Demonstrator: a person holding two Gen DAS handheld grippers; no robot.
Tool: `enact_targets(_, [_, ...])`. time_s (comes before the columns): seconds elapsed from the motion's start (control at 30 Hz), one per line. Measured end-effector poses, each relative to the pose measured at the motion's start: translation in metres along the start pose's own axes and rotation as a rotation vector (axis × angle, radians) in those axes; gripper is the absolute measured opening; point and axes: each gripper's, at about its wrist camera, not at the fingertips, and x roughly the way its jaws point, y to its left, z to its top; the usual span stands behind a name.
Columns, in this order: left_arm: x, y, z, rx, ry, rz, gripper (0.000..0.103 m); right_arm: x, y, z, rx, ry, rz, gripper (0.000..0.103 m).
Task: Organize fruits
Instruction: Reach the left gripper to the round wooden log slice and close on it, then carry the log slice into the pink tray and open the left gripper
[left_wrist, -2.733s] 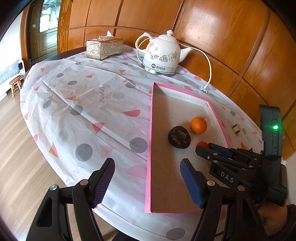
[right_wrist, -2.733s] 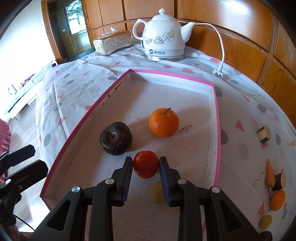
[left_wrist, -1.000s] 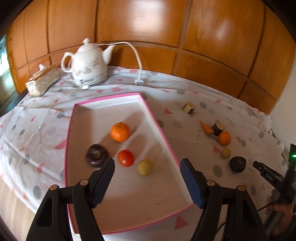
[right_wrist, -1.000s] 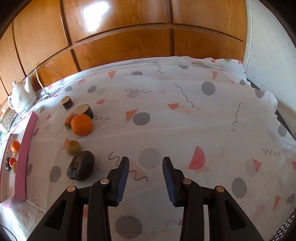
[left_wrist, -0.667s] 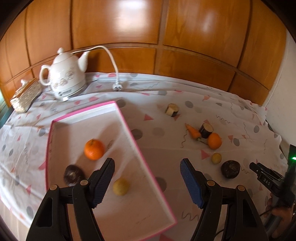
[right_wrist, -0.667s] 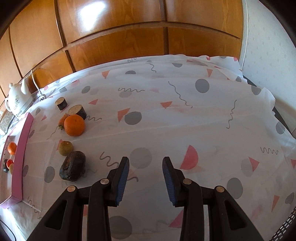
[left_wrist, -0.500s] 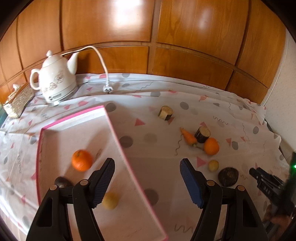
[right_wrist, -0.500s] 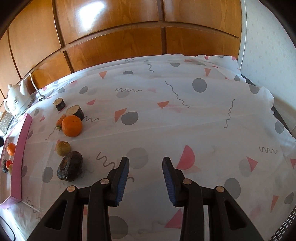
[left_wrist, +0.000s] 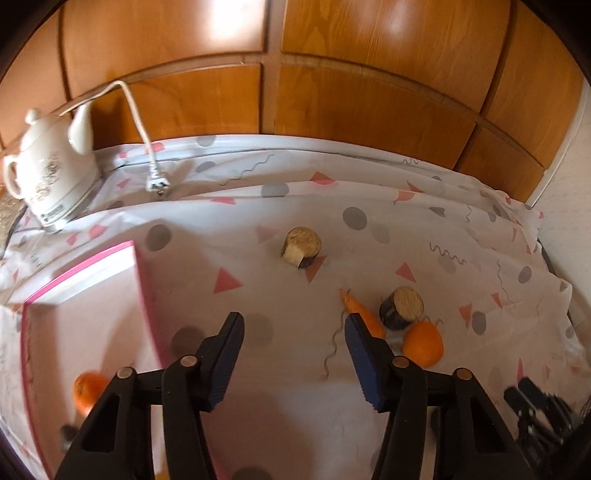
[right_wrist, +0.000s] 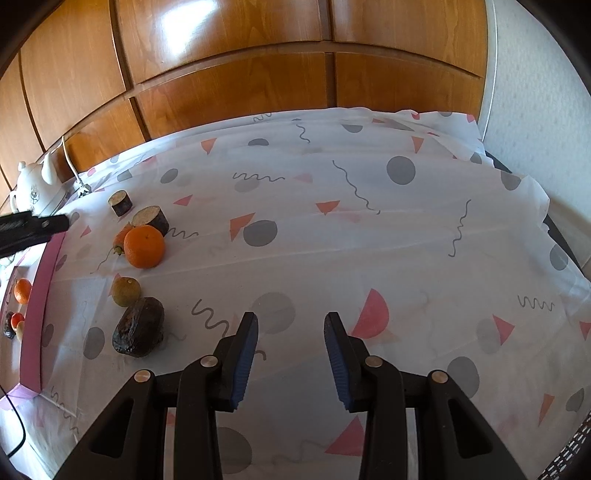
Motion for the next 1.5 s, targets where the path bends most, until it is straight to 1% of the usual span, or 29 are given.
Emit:
enact_targets(0.2, [0.042, -0.009, 0.028, 0.023, 0.034, 0.04, 0.057, -0.001, 0.0, 0.0, -0.009, -0.001, -0.002, 0.038])
enact_targets(0.47, [0.092, -0.007, 0.054, -0.013, 0.078, 0.087, 0.057, 0.002, -0.009, -0.004, 0.003, 0.009, -0.023, 0.038])
enact_targets(0.5, [0.097, -0.006, 0.055, -0.021, 0.084, 0.081, 0.054, 0.003, -0.01, -0.005, 0.006, 0.011, -0.026, 0.038])
enact_targets(0.53, [0.1, -0.004, 0.056, -0.027, 0.086, 0.071, 0.047, 0.003, -0.011, -0.006, 0.006, 0.014, -0.026, 0.038])
enact_targets(0.57, [0.101, -0.005, 0.058, -0.024, 0.075, 0.057, 0.044, 0.004, -0.011, -0.006, 0.007, 0.018, -0.025, 0.038])
enact_targets(0.6, [0.101, -0.007, 0.058, -0.014, 0.072, 0.05, 0.037, 0.005, -0.012, -0.007, 0.008, 0.02, -0.024, 0.038])
enact_targets(0.67, [0.1, -0.011, 0.057, 0.001, 0.07, 0.056, 0.037, 0.005, -0.012, -0.007, 0.01, 0.019, -0.024, 0.038])
enact_targets(0.73, [0.098, -0.009, 0.054, -0.012, 0.072, 0.029, 0.037, 0.005, -0.011, -0.007, 0.011, 0.017, -0.022, 0.038])
enact_targets(0.8, [0.091, -0.006, 0.05, -0.02, 0.067, 0.019, 0.037, 0.005, -0.011, -0.007, 0.013, 0.015, -0.021, 0.038])
enact_targets(0.87, [0.079, -0.005, 0.045, -0.043, 0.05, -0.008, 0.036, 0.005, -0.011, -0.007, 0.013, 0.015, -0.021, 0.038])
enact_targets(1.0, [0.043, 0.002, 0.038, -0.057, 0.004, -0.045, 0.037, 0.005, -0.009, -0.008, 0.016, 0.009, -0.018, 0.038])
enact_targets(1.13, [0.005, 0.008, 0.023, -0.065, -0.026, -0.065, 0.037, 0.005, -0.007, -0.01, 0.009, 0.004, -0.022, 0.038])
enact_targets(1.23, [-0.018, 0.02, 0.01, -0.086, -0.041, -0.061, 0.037, 0.004, -0.007, -0.011, 0.015, 0.0, -0.02, 0.038])
enact_targets(1.37, [-0.048, 0.049, -0.012, -0.132, -0.061, -0.048, 0.037, 0.0, -0.007, -0.012, 0.016, -0.009, -0.017, 0.038])
enact_targets(1.5, [-0.074, 0.086, -0.038, -0.19, -0.089, -0.003, 0.037, -0.003, -0.003, -0.012, 0.009, -0.021, -0.015, 0.038])
